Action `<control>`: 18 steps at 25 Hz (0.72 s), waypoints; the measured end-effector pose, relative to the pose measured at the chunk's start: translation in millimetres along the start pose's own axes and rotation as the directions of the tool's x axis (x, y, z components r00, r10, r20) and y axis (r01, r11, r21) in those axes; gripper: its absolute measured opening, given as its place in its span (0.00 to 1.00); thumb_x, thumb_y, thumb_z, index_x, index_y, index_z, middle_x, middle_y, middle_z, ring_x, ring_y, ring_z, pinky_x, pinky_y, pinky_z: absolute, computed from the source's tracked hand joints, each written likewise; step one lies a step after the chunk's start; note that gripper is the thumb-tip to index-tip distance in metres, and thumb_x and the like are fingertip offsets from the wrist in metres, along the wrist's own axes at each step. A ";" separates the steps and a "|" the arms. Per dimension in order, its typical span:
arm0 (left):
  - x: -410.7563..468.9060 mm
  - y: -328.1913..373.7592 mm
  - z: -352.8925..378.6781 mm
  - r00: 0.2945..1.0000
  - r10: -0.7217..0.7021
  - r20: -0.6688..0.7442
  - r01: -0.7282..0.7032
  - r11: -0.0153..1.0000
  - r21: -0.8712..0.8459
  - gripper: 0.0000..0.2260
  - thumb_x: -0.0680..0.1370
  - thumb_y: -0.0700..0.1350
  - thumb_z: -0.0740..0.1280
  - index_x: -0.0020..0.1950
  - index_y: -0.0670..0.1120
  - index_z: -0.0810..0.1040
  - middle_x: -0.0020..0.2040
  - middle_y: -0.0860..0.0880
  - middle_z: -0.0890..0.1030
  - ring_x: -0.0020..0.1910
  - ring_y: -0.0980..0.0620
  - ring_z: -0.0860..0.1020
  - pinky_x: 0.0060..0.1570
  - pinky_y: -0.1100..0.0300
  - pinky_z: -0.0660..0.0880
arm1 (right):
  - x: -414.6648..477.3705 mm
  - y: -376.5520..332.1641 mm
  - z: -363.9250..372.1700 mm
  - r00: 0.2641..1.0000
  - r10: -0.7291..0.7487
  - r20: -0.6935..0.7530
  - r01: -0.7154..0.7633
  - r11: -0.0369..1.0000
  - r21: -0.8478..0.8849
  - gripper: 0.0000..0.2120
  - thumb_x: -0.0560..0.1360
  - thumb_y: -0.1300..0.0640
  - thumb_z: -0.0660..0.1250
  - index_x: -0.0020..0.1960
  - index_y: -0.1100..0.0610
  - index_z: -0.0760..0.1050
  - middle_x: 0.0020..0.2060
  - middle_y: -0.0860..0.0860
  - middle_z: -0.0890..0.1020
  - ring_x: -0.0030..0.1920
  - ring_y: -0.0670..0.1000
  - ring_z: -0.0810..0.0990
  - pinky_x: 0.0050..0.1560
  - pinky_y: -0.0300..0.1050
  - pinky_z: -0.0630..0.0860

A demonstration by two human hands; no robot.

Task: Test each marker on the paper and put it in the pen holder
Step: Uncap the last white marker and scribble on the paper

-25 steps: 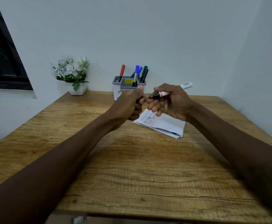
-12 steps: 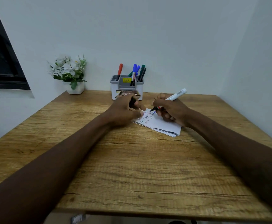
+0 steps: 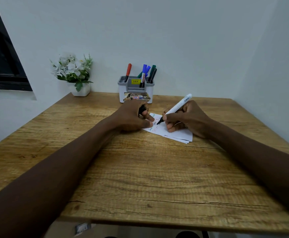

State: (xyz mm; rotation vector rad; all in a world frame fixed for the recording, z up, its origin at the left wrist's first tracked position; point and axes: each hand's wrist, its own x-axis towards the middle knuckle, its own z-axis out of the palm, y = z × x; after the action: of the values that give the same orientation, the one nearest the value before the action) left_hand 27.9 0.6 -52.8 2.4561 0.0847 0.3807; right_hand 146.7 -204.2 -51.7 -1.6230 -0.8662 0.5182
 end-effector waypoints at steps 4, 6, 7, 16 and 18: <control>1.9 -3.5 0.2 1.000 -0.003 -0.002 0.003 1.000 0.007 0.14 0.72 0.42 0.79 0.41 0.49 0.72 0.38 0.54 0.80 0.46 0.69 0.82 0.36 0.71 0.73 | -2.3 -1.9 8.6 0.995 -0.093 -0.043 0.085 0.985 -0.150 0.07 0.75 0.65 0.74 0.45 0.71 0.82 0.35 0.64 0.85 0.28 0.56 0.82 0.30 0.46 0.82; 1.7 -2.7 0.1 1.000 0.000 -0.009 0.000 1.000 0.015 0.14 0.72 0.42 0.78 0.42 0.48 0.72 0.37 0.55 0.79 0.43 0.72 0.80 0.34 0.74 0.72 | -4.4 -2.5 12.6 0.992 -0.128 0.000 0.126 0.976 -0.180 0.07 0.76 0.66 0.73 0.45 0.71 0.82 0.35 0.65 0.85 0.27 0.55 0.82 0.28 0.45 0.81; 1.3 -2.6 -0.2 1.000 -0.002 -0.010 0.002 1.000 0.011 0.14 0.72 0.42 0.78 0.42 0.48 0.72 0.37 0.55 0.79 0.43 0.72 0.80 0.34 0.74 0.72 | -5.9 -2.9 14.1 0.989 -0.147 0.026 0.149 0.970 -0.190 0.06 0.76 0.66 0.73 0.45 0.71 0.82 0.35 0.65 0.85 0.27 0.55 0.82 0.27 0.44 0.80; 3.9 -5.9 -0.3 1.000 0.005 -0.007 -0.004 0.998 0.059 0.15 0.72 0.46 0.78 0.41 0.52 0.71 0.38 0.55 0.78 0.40 0.70 0.78 0.39 0.64 0.71 | -11.7 -1.9 17.0 0.983 -0.177 0.042 0.182 0.946 -0.268 0.06 0.75 0.68 0.73 0.44 0.71 0.81 0.32 0.66 0.83 0.24 0.53 0.78 0.26 0.44 0.78; 4.2 -7.0 -0.2 1.000 0.002 -0.006 -0.002 0.999 0.045 0.15 0.72 0.45 0.79 0.41 0.51 0.71 0.39 0.55 0.79 0.41 0.71 0.79 0.39 0.66 0.72 | -11.2 -1.5 17.5 0.983 -0.179 0.039 0.183 0.943 -0.279 0.05 0.76 0.67 0.73 0.45 0.70 0.81 0.33 0.66 0.84 0.25 0.54 0.79 0.26 0.44 0.79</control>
State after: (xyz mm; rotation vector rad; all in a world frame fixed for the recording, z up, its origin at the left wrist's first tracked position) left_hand 32.1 6.9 -55.8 2.4999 0.0942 0.3906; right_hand 126.4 -201.6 -55.8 -1.7749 -1.1277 0.2847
